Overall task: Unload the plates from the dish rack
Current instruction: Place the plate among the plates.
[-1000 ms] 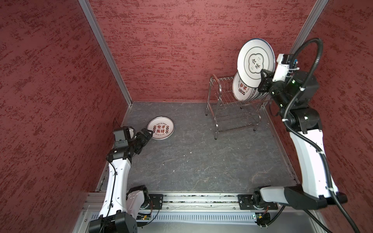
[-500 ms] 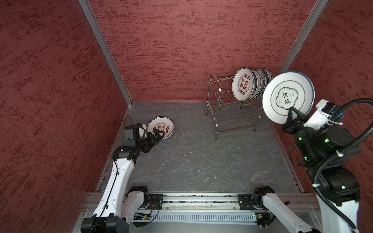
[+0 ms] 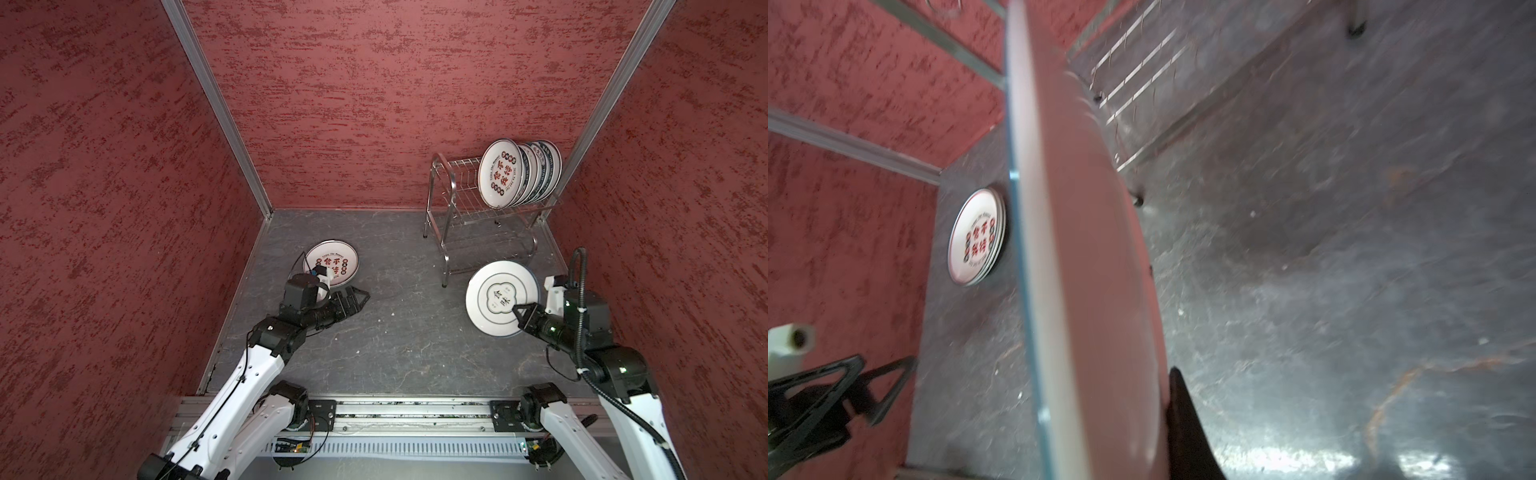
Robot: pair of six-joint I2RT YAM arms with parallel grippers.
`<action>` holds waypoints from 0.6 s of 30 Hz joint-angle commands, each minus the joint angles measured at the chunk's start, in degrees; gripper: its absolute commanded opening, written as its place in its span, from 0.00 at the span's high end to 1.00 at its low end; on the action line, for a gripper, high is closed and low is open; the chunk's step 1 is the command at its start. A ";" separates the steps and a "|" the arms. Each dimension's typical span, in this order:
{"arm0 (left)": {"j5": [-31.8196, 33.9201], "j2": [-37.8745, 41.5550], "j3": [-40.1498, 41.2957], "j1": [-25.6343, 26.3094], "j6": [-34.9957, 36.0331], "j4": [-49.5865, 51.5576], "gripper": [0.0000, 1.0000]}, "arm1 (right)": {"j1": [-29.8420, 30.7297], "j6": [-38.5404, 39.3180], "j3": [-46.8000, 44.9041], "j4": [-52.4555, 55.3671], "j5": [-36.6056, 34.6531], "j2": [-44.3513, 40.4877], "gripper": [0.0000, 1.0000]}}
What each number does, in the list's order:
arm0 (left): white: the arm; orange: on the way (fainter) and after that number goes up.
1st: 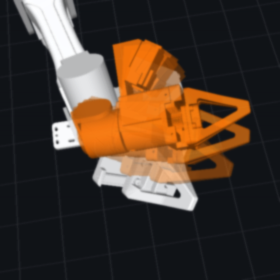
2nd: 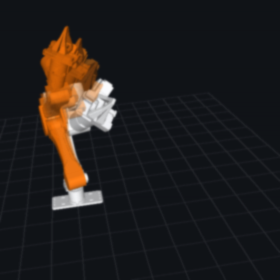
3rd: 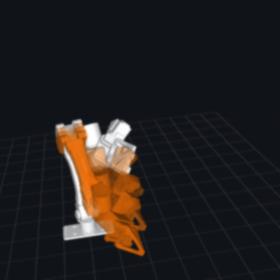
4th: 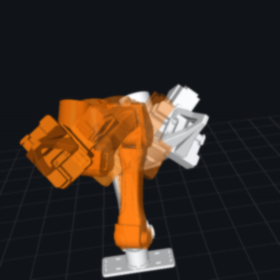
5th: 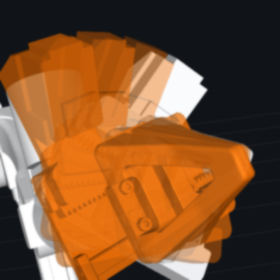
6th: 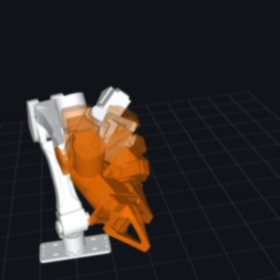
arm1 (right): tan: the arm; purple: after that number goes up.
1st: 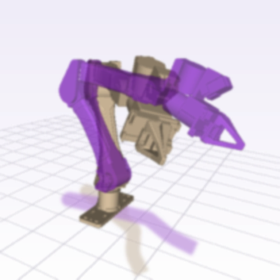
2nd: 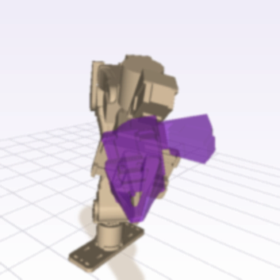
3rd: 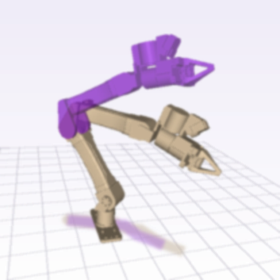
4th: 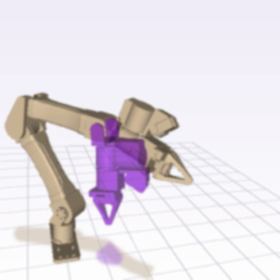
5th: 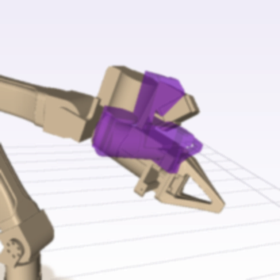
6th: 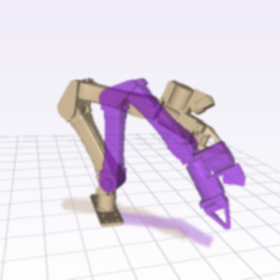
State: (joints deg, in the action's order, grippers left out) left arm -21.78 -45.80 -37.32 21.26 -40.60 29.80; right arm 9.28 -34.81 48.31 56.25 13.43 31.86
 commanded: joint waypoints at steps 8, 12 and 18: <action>5.03 -5.27 2.11 15.31 -5.87 -16.11 0.00 | 0.18 -18.32 -21.07 -35.33 30.29 -5.12 1.00; 5.10 -11.05 0.04 17.93 -5.96 -18.77 0.00 | 0.19 -18.44 -21.54 -39.54 32.76 -1.12 1.00; 2.48 -17.34 0.14 17.73 -5.84 -26.56 0.02 | 0.29 -18.63 -23.71 -47.29 34.82 5.60 0.99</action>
State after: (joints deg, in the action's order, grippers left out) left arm -18.15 -61.78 -36.12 39.11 -46.37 9.45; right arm 9.28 -52.03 25.36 19.25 44.47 35.75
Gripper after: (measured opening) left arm 0.981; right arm 0.131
